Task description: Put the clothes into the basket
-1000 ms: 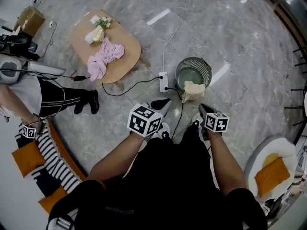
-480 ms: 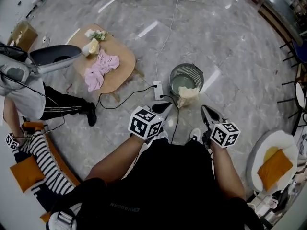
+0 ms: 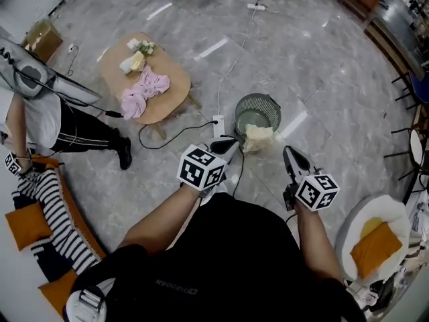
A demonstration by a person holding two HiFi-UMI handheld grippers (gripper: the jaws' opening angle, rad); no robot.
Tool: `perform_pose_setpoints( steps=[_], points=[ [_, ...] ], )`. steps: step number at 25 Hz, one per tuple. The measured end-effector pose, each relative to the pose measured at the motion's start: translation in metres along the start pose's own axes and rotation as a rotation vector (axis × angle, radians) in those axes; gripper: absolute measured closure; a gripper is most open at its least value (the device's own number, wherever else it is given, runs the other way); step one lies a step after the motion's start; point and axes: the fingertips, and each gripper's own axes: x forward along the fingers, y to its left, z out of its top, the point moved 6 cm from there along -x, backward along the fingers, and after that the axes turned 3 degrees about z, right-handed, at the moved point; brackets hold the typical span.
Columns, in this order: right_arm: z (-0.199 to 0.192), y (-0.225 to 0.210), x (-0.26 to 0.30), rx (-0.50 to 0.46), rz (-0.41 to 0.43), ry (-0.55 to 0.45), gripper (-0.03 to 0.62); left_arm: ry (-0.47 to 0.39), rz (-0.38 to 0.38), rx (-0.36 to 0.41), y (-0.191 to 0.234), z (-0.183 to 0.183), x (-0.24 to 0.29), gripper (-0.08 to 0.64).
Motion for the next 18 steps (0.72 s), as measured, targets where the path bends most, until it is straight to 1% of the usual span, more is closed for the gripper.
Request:
perform_pose_setpoints(
  steps=[3,6,11,18],
  points=[
    [-0.006,-0.002,-0.028,-0.023,0.015,0.019,0.577,-0.024,0.022,-0.029,-0.019,-0.004,0.001,0.558],
    [-0.015,-0.007,-0.059,-0.028,0.025,0.030,0.577,-0.036,0.027,-0.020,-0.048,-0.008,0.001,0.559],
    [-0.032,-0.018,-0.104,-0.026,0.019,0.040,0.577,-0.035,0.031,-0.015,-0.095,-0.025,-0.002,0.558],
    [-0.055,-0.018,-0.150,-0.040,0.036,0.039,0.578,-0.014,0.038,-0.017,-0.145,-0.053,-0.002,0.559]
  ],
)
